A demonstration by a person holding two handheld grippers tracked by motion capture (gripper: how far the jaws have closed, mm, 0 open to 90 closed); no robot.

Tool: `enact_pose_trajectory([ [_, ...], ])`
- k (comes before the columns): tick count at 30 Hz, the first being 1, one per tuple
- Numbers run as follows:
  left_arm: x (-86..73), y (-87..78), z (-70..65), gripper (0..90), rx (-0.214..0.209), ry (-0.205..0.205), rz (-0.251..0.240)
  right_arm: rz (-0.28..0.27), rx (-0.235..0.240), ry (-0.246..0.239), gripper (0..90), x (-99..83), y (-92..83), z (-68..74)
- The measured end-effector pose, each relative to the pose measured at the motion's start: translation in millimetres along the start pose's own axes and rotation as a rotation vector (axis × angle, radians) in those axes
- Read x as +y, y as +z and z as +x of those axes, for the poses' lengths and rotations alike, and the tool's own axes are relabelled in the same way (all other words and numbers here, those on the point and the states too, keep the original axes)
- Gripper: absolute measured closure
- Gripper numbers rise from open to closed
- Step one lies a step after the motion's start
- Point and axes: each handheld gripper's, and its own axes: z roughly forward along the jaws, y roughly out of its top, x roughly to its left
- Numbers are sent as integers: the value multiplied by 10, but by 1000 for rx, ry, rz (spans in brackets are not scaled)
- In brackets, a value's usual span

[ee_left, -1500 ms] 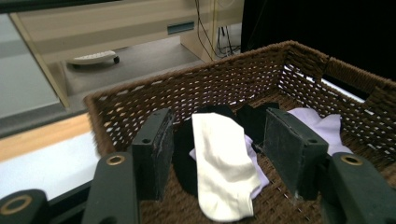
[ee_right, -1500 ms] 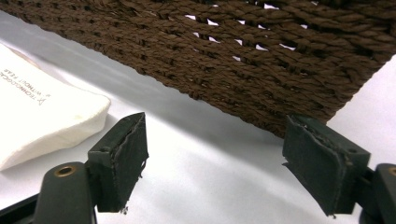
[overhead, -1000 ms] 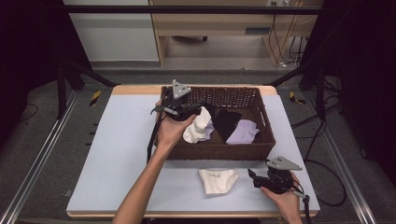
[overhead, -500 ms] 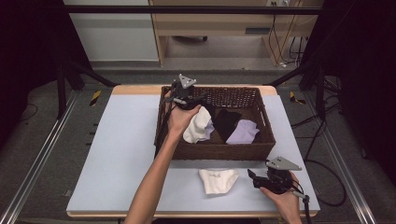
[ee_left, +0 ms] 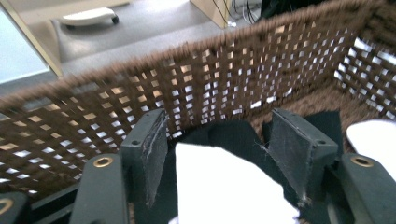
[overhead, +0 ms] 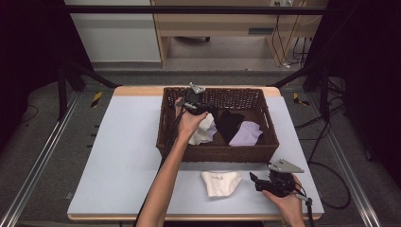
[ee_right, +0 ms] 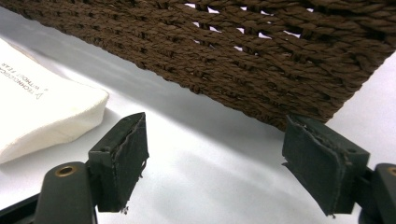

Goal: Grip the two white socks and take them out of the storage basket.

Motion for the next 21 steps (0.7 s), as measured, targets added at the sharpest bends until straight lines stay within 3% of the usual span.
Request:
enact_pose_trajectory([
  [3,-30,56,4,338,1,16,28,2,1,2,225,-1,2,-1],
  [15,-107,200,-22,303,-42,2,92,13,8,0,220,-8,27,-3],
  [21,-158,268,-52,294,-51,18,138,16,10,-6,221,-7,36,2],
])
